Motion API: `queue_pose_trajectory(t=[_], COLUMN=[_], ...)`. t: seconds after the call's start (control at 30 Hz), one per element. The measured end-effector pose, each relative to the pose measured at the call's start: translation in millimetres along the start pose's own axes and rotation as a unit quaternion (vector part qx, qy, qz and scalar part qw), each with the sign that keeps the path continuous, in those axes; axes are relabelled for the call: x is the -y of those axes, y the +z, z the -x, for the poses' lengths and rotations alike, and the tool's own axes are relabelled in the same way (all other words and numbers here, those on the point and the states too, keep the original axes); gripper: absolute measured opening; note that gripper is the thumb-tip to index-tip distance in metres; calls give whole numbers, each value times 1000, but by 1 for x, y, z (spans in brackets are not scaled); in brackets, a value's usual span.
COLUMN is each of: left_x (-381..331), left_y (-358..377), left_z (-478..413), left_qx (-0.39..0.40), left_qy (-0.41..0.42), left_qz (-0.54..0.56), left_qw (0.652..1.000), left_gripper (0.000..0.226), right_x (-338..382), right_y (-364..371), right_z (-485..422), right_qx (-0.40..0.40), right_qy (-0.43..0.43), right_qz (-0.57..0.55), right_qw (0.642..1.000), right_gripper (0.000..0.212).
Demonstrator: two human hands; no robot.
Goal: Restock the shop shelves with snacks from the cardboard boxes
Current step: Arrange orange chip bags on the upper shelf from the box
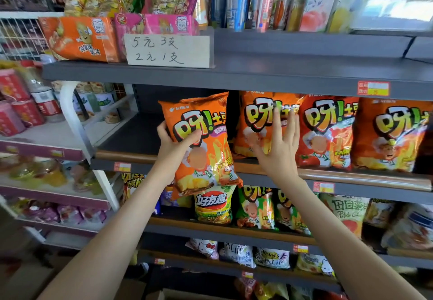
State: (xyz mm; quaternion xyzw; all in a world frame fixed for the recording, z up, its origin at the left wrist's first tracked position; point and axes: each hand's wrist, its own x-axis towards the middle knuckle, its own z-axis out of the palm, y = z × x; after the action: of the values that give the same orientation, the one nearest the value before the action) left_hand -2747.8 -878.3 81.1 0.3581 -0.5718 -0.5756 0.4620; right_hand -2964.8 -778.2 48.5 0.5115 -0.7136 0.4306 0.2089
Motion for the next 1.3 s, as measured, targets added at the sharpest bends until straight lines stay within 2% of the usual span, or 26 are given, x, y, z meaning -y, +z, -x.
queue_pose_trajectory(t=[0.07,0.13,0.2,0.3,0.37,0.47,0.6,0.7,0.8,0.9,0.97,1.03,1.13,1.23,1.3], left_x=[-3,-8,-11,-15,-16,-12,-9,-10,-12,-7,2,13,29,42,51], left_y=[-3,-6,-12,-31,-50,-79,-101,-102,-95,-84,-74,-66,-55,-43,-32], left_z=[-3,-6,-10,-20,-31,-56,-86,-109,-132,-156,-173,-189,-209,-222,-231], left_qx=[-4,-17,-25,19,70,124,209,256,297,339,367,367,336,297,262], left_qy=[-3,-5,-5,-42,-60,-45,11,63,61,67,109,167,256,284,311], left_qz=[-1,-2,-9,17,32,40,-78,-177,-180,-169,-192,-241,-338,-392,-462], left_qw=[1000,1000,1000,999,995,990,975,948,936,923,904,883,841,823,788], left_gripper=[66,66,67,69,73,71,97,87,79,94,100,108,119,115,115], right_x=[29,60,86,115,128,137,141,130,119,104,94,88,85,81,75], right_y=[-5,-5,10,39,57,81,106,129,139,140,142,145,148,156,163], right_z=[3,4,2,-9,-20,-39,-60,-73,-84,-98,-106,-109,-103,-98,-99], right_qx=[66,157,238,335,329,276,220,176,166,145,142,172,247,212,182], right_qy=[1,19,18,52,100,148,199,241,257,254,229,189,139,95,83], right_qz=[-129,-225,-255,-262,-287,-326,-361,-388,-376,-361,-305,-225,-108,-11,50], right_qw=[989,962,937,904,894,892,884,872,875,886,914,940,953,973,979], right_gripper=[89,99,111,115,119,128,129,131,119,96,99,112,127,124,116])
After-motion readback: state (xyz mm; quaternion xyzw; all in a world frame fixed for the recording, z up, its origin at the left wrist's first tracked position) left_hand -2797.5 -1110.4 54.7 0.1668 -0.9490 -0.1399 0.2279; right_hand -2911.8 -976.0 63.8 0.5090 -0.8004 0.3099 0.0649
